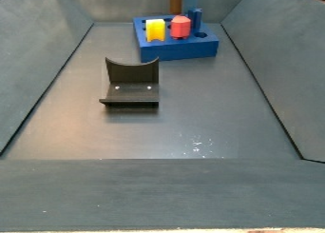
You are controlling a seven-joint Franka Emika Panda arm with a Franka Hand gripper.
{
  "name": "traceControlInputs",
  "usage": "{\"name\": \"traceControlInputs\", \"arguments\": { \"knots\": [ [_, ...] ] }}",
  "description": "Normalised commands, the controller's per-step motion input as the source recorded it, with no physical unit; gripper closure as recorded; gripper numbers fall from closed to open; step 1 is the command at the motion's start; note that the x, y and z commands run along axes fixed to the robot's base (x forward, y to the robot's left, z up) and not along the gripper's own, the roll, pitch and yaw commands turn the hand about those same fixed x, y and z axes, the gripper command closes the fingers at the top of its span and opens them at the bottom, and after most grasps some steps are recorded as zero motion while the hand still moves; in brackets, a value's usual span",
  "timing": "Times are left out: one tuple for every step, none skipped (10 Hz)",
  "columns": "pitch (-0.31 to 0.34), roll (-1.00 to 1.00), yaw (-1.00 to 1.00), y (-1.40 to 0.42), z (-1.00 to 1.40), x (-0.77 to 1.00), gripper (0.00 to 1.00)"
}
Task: Pick up the round object. Move to above the board. Insert the round object.
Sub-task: Insert the round object.
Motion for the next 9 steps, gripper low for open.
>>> {"name": "traceControlInputs", "arguments": {
  "knots": [
    [-0.337,0.51,0.07,-0.15,-0.31,0.0,1.0],
    [-0.329,0.55,0.07,-0.09,-0.26,0.0,1.0],
    [-0.337,0.59,0.05,-0.04,-0.29,0.0,1.0],
    [-0.291,0.3,0.0,0.0,-0.39,0.0,1.0],
    [-0.214,0.0,0.0,0.0,-0.4,0.04,1.0],
    [-0.157,-0.02,0.0,0.0,-0.48,0.05,1.0],
    [-0.12,-0.05,0.0,0.0,-0.44,0.01,1.0],
    [-0.117,-0.03,0.0,0.0,-0.43,0.0,1.0],
    [-0.163,0.0,0.0,0.0,-0.49,0.0,1.0]
  ]
}}
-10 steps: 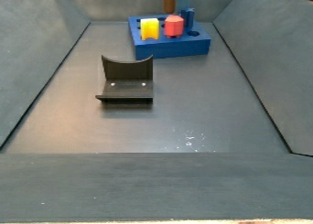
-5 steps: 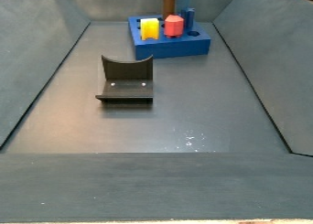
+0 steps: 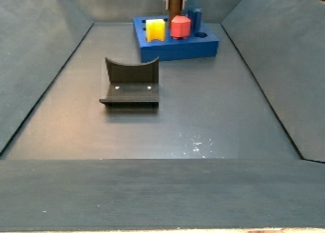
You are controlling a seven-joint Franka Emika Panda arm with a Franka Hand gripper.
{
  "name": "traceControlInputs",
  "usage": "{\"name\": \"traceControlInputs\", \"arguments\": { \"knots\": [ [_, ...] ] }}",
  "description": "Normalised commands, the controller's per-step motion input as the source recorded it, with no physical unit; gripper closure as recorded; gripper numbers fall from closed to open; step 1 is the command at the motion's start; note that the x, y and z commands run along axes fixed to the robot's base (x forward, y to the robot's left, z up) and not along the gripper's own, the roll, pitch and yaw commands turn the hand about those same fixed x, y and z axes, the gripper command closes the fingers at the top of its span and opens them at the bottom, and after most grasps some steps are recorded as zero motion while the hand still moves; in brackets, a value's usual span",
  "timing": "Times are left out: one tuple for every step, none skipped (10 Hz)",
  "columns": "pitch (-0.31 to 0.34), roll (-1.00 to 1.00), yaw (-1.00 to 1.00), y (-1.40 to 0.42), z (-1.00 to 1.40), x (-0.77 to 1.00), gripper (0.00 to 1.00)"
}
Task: Pick up the round object. Move to above the board. Insert the round object.
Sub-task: Insert the round object.
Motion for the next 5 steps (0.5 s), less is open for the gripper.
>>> {"name": "traceControlInputs", "arguments": {
  "knots": [
    [-0.197,0.0,0.0,0.0,-0.63,0.0,1.0],
    [-0.209,0.0,0.0,-0.01,-0.65,0.0,1.0],
    [-0.174,0.0,0.0,-0.02,-0.55,0.0,1.0],
    [-0.14,0.0,0.0,-0.05,-0.29,0.0,1.0],
    [0.0,0.0,0.0,0.0,0.0,0.0,1.0]
  ]
}}
